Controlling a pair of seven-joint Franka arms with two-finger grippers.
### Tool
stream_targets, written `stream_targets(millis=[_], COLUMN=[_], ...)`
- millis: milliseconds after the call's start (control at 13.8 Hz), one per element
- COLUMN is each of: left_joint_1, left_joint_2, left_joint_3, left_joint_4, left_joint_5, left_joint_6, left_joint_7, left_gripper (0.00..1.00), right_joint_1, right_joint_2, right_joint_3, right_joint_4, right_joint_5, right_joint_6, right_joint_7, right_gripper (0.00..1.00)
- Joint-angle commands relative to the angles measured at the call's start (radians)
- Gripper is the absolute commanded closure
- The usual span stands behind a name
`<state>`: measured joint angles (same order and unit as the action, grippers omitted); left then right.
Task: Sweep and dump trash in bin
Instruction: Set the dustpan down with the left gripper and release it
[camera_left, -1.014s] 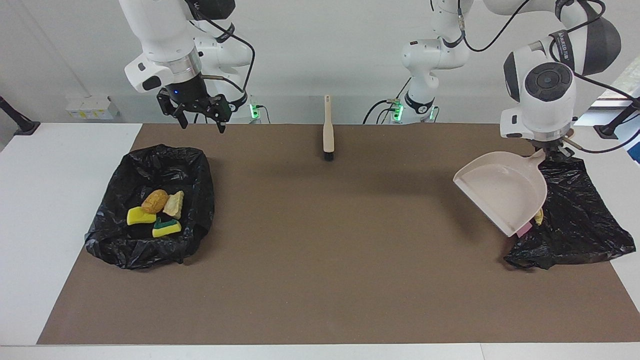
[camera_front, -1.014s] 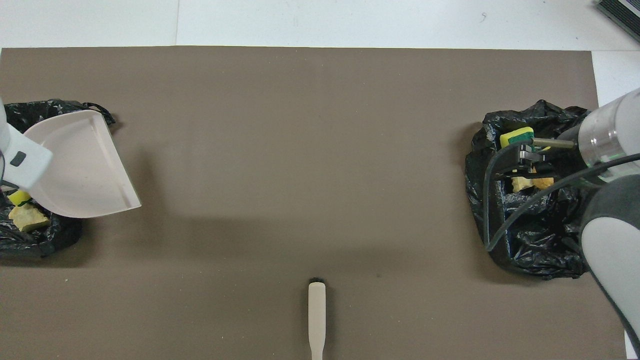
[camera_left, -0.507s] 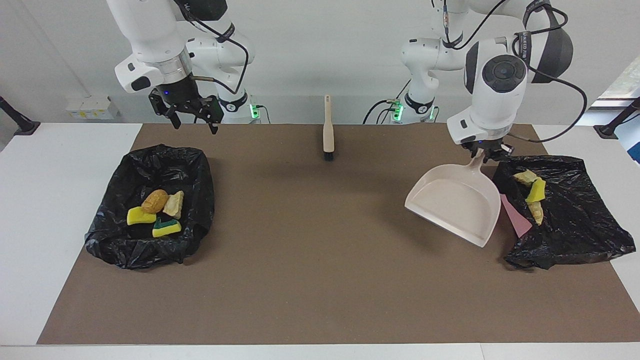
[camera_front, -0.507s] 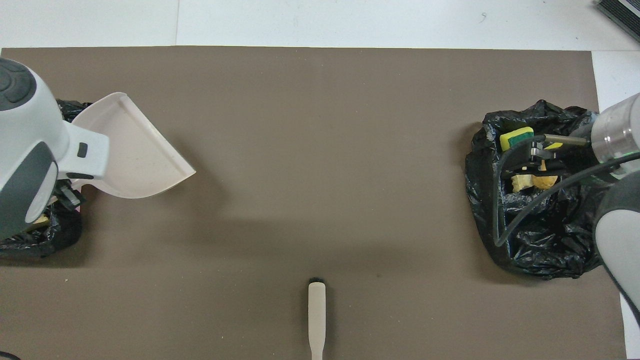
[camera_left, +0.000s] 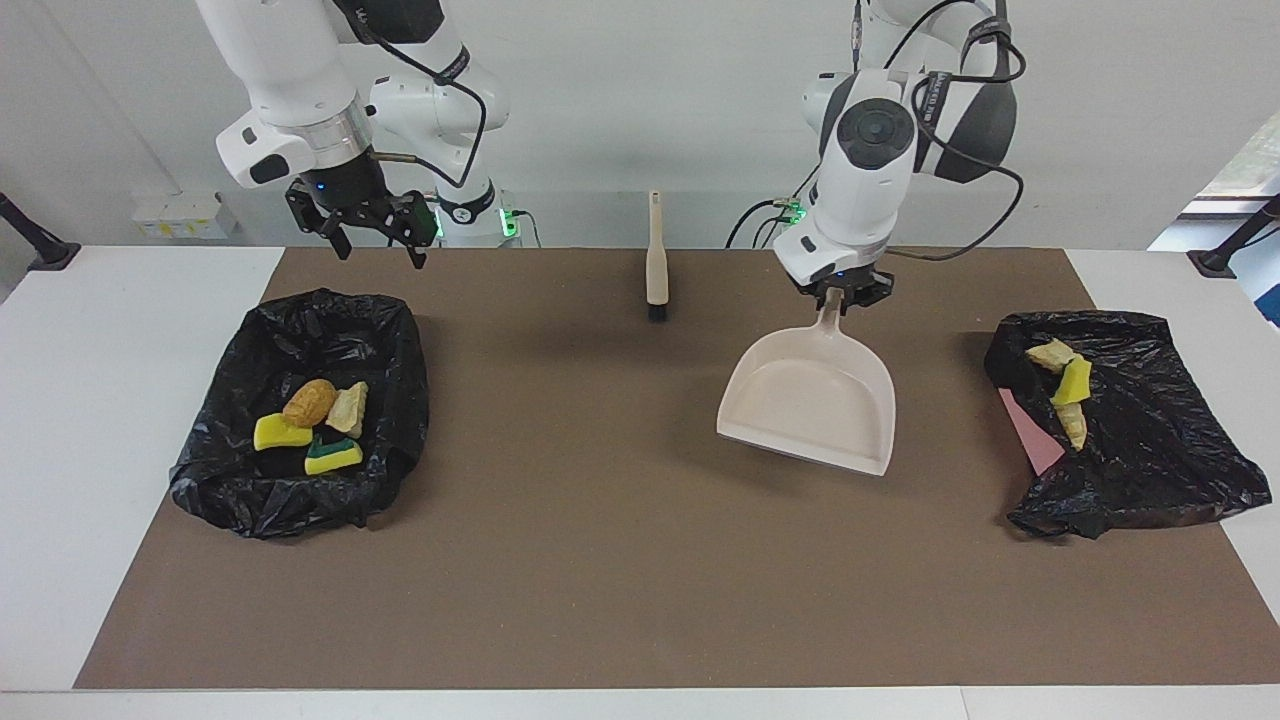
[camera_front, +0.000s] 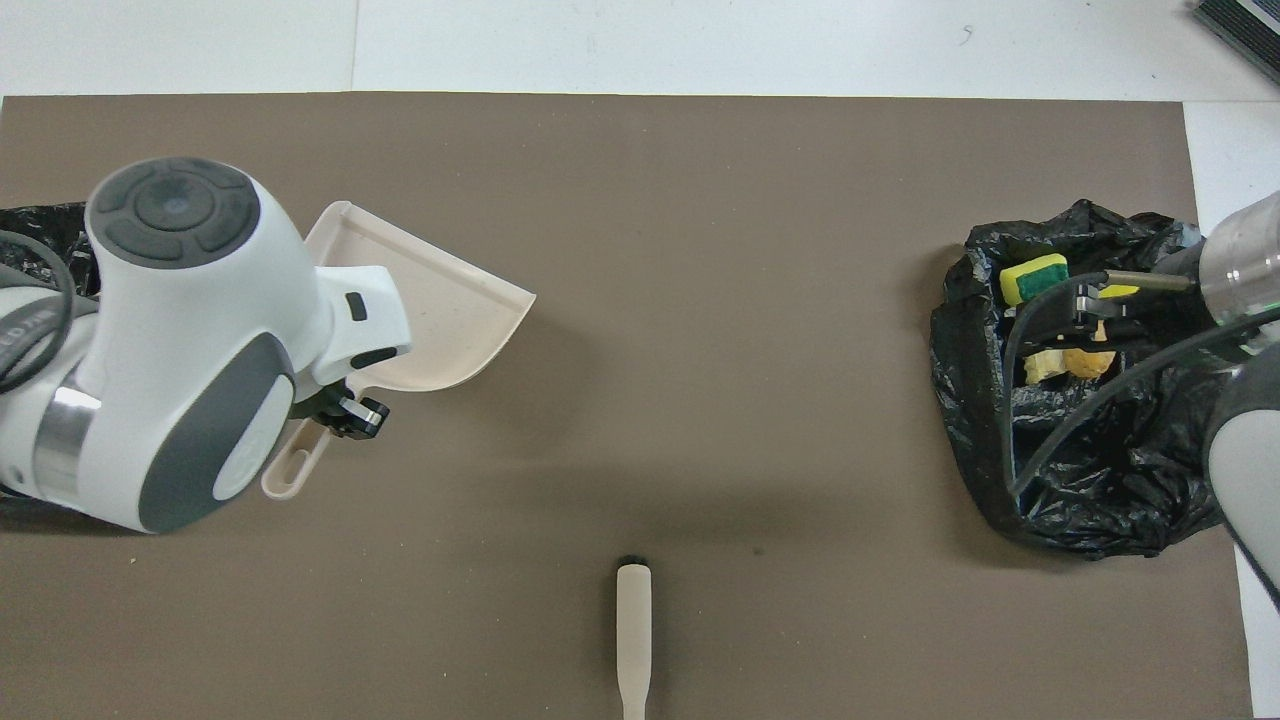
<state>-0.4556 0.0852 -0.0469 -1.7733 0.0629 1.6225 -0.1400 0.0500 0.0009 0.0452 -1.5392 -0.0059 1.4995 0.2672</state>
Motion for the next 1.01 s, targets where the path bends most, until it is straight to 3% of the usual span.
stream_targets(millis=[0, 362, 652, 869, 941], left_joint_1=[-0.093, -0.184, -0.218, -0.222, -0.221], left_joint_2=[0.039, 0.103, 0.137, 0.14, 0.14], left_joint_3=[0.021, 0.021, 0.018, 0.016, 0.016], left_joint_4=[-0.032, -0.093, -0.156, -0.155, -0.153], left_joint_5=[-0.053, -0.162, -0.256, -0.303, -0.319], left_joint_6=[0.109, 0.328, 0.491, 0.507, 0.51], left_joint_7=[-0.146, -0.292, -0.303, -0.302, -0.29], left_gripper=[1.0, 1.0, 1.0, 1.0, 0.01], right_joint_1=[-0.01, -0.01, -0.01, -0.01, -0.01], right_joint_2=[0.004, 0.004, 0.004, 0.004, 0.004], right_joint_3=[-0.004, -0.004, -0.004, -0.004, -0.004], right_joint_4=[0.008, 0.008, 0.008, 0.008, 0.008], right_joint_5=[0.003, 0.003, 0.004, 0.003, 0.003], right_joint_6=[-0.008, -0.008, -0.008, -0.008, -0.008], right_joint_7=[-0.028, -0.028, -0.028, -0.028, -0.028], right_gripper=[0.0, 0.0, 0.0, 0.0, 0.0])
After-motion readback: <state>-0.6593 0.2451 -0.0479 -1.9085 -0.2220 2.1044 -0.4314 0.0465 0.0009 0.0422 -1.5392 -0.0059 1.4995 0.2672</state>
